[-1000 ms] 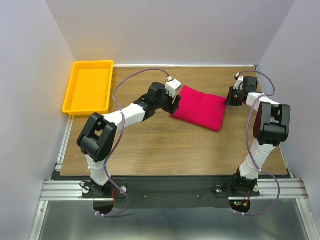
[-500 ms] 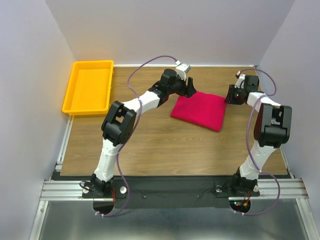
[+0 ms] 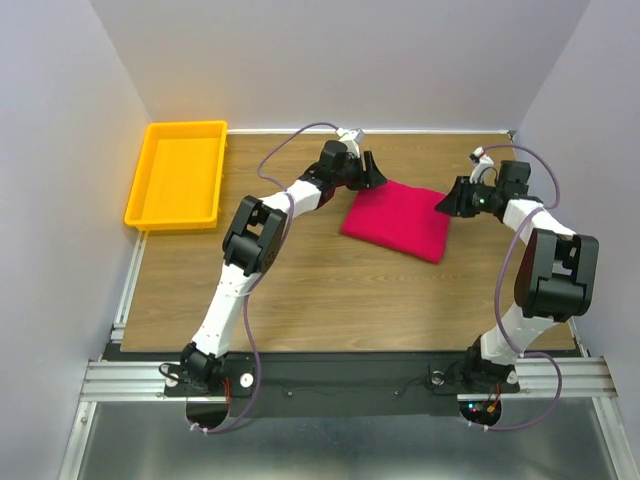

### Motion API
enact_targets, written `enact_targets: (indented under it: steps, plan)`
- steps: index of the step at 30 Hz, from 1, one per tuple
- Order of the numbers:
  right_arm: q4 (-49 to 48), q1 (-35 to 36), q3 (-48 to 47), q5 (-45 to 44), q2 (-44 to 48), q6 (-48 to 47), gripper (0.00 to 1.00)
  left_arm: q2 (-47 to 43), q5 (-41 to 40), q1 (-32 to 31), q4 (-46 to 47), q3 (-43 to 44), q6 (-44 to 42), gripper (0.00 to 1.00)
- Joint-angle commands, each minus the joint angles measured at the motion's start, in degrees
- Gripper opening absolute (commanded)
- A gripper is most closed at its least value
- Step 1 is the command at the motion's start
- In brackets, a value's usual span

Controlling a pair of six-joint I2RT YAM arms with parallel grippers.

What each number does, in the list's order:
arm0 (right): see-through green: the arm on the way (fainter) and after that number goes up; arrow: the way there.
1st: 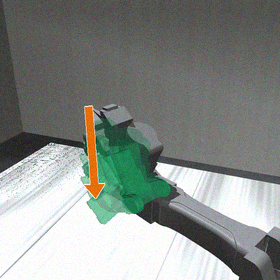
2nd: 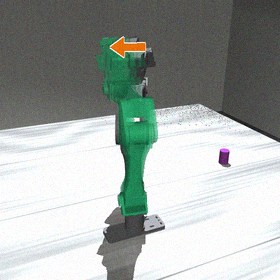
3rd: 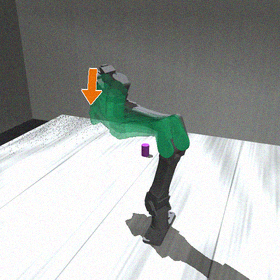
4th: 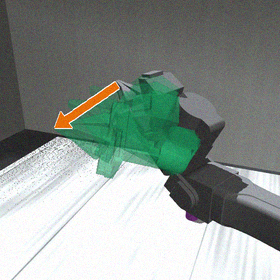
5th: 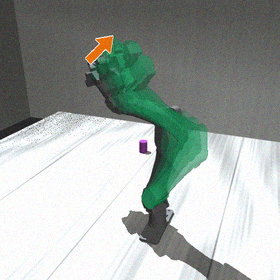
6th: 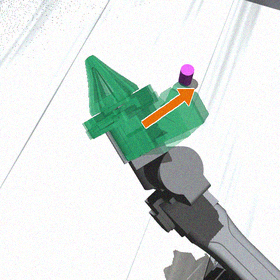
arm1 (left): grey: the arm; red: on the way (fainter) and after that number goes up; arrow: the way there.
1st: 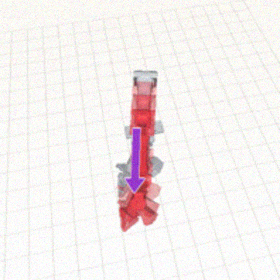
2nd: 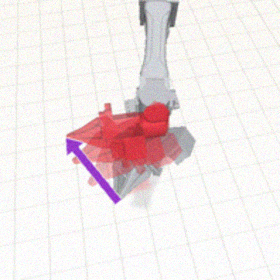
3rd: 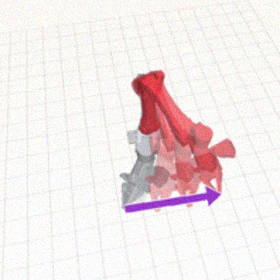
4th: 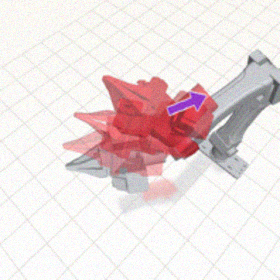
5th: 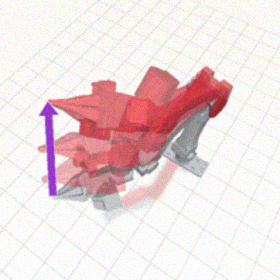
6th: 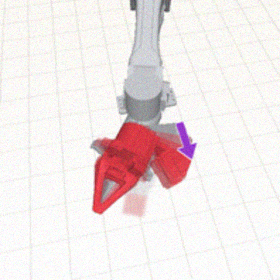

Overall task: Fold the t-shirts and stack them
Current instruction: Fold the tshirt, then neatly place the folded tshirt to the corner

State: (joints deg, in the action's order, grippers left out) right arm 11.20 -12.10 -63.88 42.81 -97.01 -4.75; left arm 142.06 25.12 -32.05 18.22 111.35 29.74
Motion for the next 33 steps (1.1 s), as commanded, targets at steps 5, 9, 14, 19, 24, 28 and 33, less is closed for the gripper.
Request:
enact_targets:
  steps: [5, 9, 14, 19, 24, 28, 33]
  plan:
    - [0.31, -0.21, 2.26, 11.86, 0.15, -0.96, 0.38, 1.99, -1.57, 2.17, 1.21, 4.93, 7.70, 0.65]
    - [1.01, -0.29, 3.14, 9.67, 1.47, -1.13, 0.38, 3.66, -3.41, 2.78, -2.65, 6.94, 9.55, 0.65]
    - [2.33, -0.29, 3.67, 5.28, 2.97, -0.43, 0.38, 5.77, -3.94, 3.31, -7.05, 10.82, 9.29, 0.64]
    - [3.12, -0.29, 5.33, -1.40, 5.77, 2.02, 0.42, 3.42, -4.81, 4.28, -6.71, 10.29, 8.06, 0.65]
    - [4.70, -0.38, 7.36, -8.79, 9.47, 4.49, 0.56, -6.53, -9.56, 5.33, -5.91, 5.46, -0.19, 0.68]
    - [6.11, -0.38, 9.03, -12.92, 10.18, 10.36, 0.68, -22.15, -16.05, 6.65, -3.72, -7.88, -9.67, 0.70]
    - [6.46, -0.38, 8.95, -12.75, 5.97, 13.80, 0.68, -39.90, -20.20, 7.70, 2.33, -26.59, -14.26, 0.72]
